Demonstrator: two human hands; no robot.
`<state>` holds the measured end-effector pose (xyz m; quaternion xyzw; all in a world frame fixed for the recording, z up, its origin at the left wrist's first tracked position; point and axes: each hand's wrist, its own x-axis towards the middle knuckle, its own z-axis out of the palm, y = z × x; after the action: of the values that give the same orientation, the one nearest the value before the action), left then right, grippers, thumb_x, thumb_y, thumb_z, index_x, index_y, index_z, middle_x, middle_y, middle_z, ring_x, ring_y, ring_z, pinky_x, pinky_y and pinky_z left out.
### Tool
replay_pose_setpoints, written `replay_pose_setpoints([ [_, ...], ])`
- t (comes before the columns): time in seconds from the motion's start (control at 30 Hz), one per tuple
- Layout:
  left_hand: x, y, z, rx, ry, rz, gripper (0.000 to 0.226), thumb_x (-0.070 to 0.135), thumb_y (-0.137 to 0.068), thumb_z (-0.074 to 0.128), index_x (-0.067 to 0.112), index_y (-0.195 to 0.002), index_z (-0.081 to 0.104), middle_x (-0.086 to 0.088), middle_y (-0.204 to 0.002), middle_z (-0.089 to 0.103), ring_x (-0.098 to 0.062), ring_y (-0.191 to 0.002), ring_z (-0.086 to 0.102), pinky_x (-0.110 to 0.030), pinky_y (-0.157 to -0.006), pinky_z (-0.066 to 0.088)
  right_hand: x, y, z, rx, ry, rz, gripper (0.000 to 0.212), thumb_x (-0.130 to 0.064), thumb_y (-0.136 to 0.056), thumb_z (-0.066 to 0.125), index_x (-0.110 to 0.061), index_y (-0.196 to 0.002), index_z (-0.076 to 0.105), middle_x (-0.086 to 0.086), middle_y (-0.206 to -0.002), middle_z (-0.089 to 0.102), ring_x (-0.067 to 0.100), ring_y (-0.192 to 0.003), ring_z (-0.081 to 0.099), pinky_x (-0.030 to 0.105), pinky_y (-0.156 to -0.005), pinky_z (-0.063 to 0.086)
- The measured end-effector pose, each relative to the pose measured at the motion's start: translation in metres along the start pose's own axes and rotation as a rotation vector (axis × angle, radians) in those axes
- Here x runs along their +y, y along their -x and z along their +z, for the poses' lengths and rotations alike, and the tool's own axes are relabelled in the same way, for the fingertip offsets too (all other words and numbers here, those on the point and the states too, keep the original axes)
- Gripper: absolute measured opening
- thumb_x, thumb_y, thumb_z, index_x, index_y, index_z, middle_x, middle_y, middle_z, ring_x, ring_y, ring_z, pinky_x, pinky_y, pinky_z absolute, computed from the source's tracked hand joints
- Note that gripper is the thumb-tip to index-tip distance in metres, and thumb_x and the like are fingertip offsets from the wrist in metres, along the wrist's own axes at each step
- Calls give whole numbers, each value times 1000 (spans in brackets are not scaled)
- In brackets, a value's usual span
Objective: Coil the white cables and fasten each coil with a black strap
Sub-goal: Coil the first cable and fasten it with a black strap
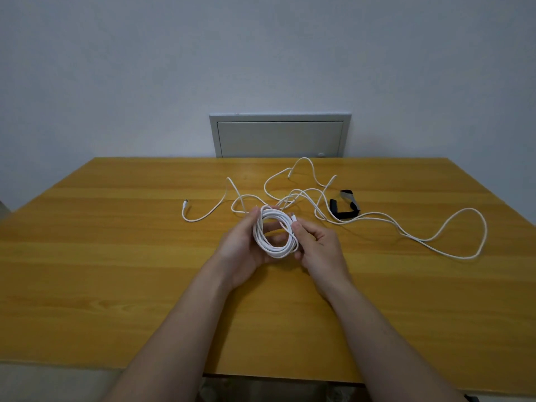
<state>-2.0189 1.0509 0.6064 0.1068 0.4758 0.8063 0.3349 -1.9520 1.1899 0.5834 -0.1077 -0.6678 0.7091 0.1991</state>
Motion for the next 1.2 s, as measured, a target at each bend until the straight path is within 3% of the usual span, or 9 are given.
replay_pose_setpoints([
  [0.13,4,11,-7,-194,199,-118,38,43,-100,51,17,-126,62,-28,-134,59,-52,-117,61,-73,-103,41,-1,2,1,90,28,-53,19,-26,-94,73,-22,-111,80,5,-100,76,11,-65,66,30,-61,56],
  [0.33,9,18,-13,-253,199,-155,49,38,-77,86,22,-116,62,-28,-121,66,-46,-109,67,-56,-87,57,-7,5,0,104,114,-161,7,-17,-87,79,-21,-91,83,2,-90,75,17,-82,73,30,-72,59],
  [0.43,9,19,-10,-253,202,-190,41,38,-76,84,24,-109,64,-27,-116,67,-46,-107,67,-48,-81,55,-7,6,1,112,168,-206,6,-14,-85,81,-19,-88,83,9,-80,67,21,-69,64,28,-66,55],
  [0.53,7,17,-10,-250,188,-197,41,39,-76,82,25,-110,63,-28,-116,64,-46,-107,65,-45,-79,54,-7,5,0,125,173,-223,6,-12,-85,81,-17,-84,82,4,-73,60,5,-63,55,18,-63,48],
  [0.7,4,16,-12,-232,211,-186,43,42,-77,79,21,-112,66,-32,-117,66,-48,-107,66,-49,-81,55,-17,1,-3,80,213,-232,7,-14,-89,77,-14,-82,80,2,-78,70,7,-63,65,23,-62,51],
  [0.87,1,14,-11,-127,212,-157,57,51,-93,51,21,-140,60,-29,-114,65,-41,-103,68,-61,-92,53,-46,-40,-38,449,542,-493,12,-10,-88,65,-17,-86,75,1,-81,69,16,-74,61,32,-68,49],
  [1.0,2,10,-12,-58,241,-139,60,53,-92,51,16,-138,62,-26,-115,65,-38,-101,69,-58,-92,54,-50,-74,-67,288,1010,-170,22,-5,-89,59,-13,-104,73,9,-107,71,30,-101,64,34,-82,48],
  [1.1,2,8,-14,-44,273,-146,59,54,-89,55,14,-132,64,-25,-116,65,-37,-101,68,-54,-88,57,-39,-87,-75,98,1267,79,24,-8,-89,59,-13,-110,71,11,-115,70,34,-102,64,33,-76,49],
  [1.2,2,8,-14,-40,268,-153,60,54,-90,54,15,-134,61,-26,-116,65,-38,-100,69,-52,-85,58,-33,-93,-75,77,1315,105,24,-7,-88,57,-10,-108,71,11,-118,69,33,-94,63,33,-69,47],
])
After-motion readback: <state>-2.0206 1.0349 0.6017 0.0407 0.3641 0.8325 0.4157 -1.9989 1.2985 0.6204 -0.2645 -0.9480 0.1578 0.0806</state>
